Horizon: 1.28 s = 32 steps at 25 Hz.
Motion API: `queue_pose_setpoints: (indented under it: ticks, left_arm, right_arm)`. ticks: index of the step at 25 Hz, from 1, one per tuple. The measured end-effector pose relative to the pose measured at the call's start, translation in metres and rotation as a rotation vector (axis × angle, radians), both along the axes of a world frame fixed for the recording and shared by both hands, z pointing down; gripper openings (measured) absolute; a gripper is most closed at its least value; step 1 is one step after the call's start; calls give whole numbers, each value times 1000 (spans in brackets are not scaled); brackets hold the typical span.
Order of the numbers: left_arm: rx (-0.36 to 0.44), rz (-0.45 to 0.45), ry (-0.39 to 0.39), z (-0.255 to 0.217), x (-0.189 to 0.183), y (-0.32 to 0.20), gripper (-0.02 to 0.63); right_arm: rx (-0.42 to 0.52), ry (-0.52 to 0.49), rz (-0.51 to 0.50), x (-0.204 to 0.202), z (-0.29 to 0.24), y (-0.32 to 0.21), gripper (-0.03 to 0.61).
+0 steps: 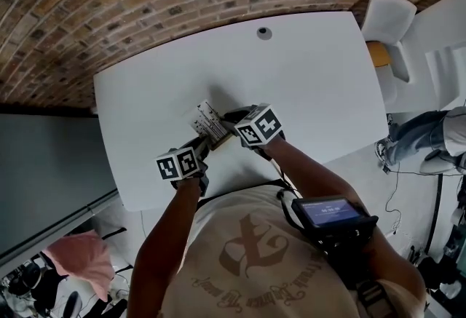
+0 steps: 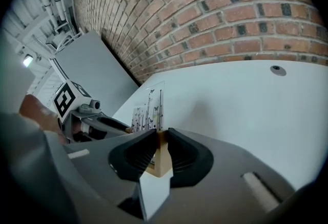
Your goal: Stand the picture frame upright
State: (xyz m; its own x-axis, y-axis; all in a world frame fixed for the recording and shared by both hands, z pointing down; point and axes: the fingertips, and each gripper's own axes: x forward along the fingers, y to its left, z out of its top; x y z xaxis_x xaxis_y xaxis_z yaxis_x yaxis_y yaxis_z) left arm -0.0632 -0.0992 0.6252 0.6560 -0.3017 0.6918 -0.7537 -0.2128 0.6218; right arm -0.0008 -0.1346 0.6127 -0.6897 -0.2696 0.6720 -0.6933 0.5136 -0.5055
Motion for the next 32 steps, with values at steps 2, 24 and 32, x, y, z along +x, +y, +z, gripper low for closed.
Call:
queue_pose_setpoints:
  ticks: [2,24,32]
  left_arm:
    - [24,33,-14,-3,7,-6,127]
    - [270,292,-114,-4,51,-106,127]
    - [369,301,-196,-4,35,-150,126]
  right_arm:
    - [22,0,28,8,-3,-4,77]
    - [171,-91,189,59,-9,-83,78]
    - [255,-50,148,45,-9,-124,78]
